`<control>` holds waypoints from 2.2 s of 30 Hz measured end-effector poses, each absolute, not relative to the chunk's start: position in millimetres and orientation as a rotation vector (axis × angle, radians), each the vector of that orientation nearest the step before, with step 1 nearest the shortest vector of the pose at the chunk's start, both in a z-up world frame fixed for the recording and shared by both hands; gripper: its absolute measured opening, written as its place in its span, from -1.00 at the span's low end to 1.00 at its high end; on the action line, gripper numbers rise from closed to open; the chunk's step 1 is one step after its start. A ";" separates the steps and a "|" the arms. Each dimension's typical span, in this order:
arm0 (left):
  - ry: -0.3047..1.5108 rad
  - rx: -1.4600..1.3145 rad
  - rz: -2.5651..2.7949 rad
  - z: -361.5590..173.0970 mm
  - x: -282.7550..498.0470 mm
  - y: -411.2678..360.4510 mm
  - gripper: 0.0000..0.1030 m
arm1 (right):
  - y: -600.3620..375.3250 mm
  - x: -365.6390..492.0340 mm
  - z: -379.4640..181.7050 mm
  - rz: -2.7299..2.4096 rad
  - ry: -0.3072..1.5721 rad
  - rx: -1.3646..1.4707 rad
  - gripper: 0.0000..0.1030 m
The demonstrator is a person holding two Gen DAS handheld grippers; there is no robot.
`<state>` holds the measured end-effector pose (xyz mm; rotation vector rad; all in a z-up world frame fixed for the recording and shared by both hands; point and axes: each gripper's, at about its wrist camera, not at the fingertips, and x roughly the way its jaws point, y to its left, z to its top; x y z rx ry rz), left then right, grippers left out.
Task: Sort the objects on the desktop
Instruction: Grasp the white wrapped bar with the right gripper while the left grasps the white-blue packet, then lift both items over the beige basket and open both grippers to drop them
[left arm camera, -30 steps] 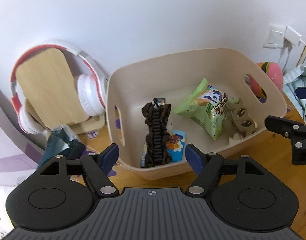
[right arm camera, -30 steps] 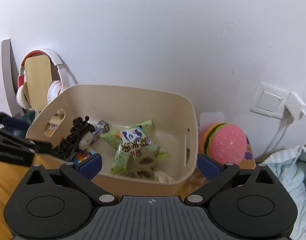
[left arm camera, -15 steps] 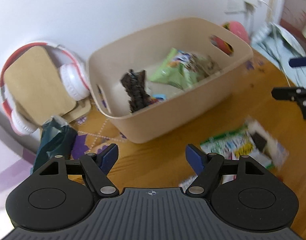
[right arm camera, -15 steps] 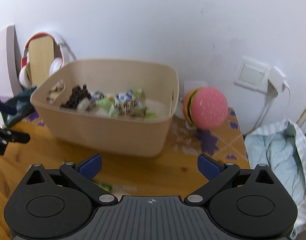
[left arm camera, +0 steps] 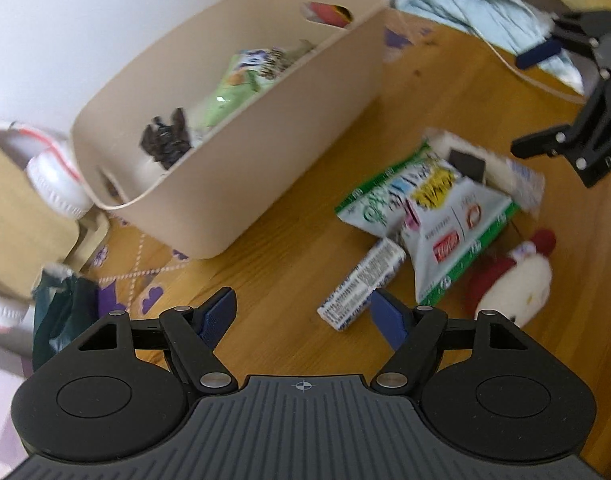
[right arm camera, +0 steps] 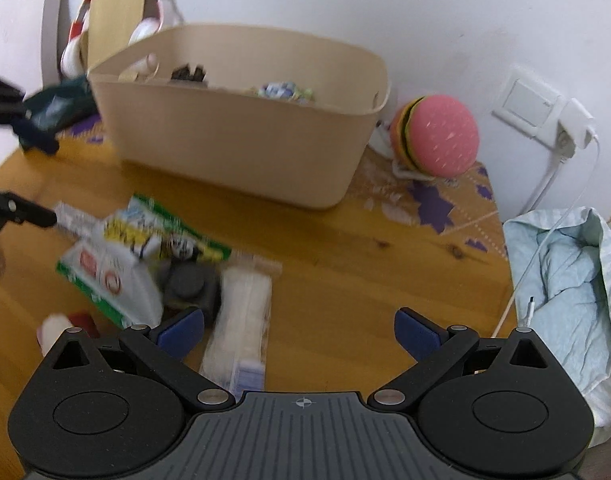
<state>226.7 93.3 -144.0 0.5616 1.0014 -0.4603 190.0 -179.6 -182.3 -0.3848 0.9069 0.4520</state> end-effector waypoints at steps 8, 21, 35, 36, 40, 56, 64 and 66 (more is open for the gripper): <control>0.986 0.635 -0.541 -164.6 231.0 81.4 0.47 | -170.3 188.4 -208.0 0.484 0.958 -0.440 1.00; 1.024 0.630 -0.636 -188.6 243.0 69.6 0.43 | -159.5 196.4 -224.2 0.488 0.974 -0.443 0.65; 1.106 0.514 -0.654 -189.3 253.0 72.4 -0.58 | -156.7 199.1 -223.9 0.565 1.011 -0.331 -0.43; 1.108 0.512 -0.653 -189.3 252.9 72.2 -0.59 | -156.5 198.7 -224.3 0.564 1.014 -0.329 -0.44; 1.121 0.484 -0.646 -188.0 247.1 74.4 -0.60 | -161.6 199.9 -225.0 0.548 1.039 -0.292 -0.48; 1.076 0.452 -0.591 -166.1 234.0 87.5 -0.61 | -191.1 173.0 -200.9 0.522 1.013 -0.259 -0.51; 1.006 0.438 -0.569 -130.5 229.2 107.5 -0.61 | -200.1 171.8 -167.4 0.526 0.943 -0.221 -0.51; 0.990 0.434 -0.556 -123.0 229.8 112.0 -0.61 | -201.1 172.9 -157.8 0.528 0.922 -0.211 -0.51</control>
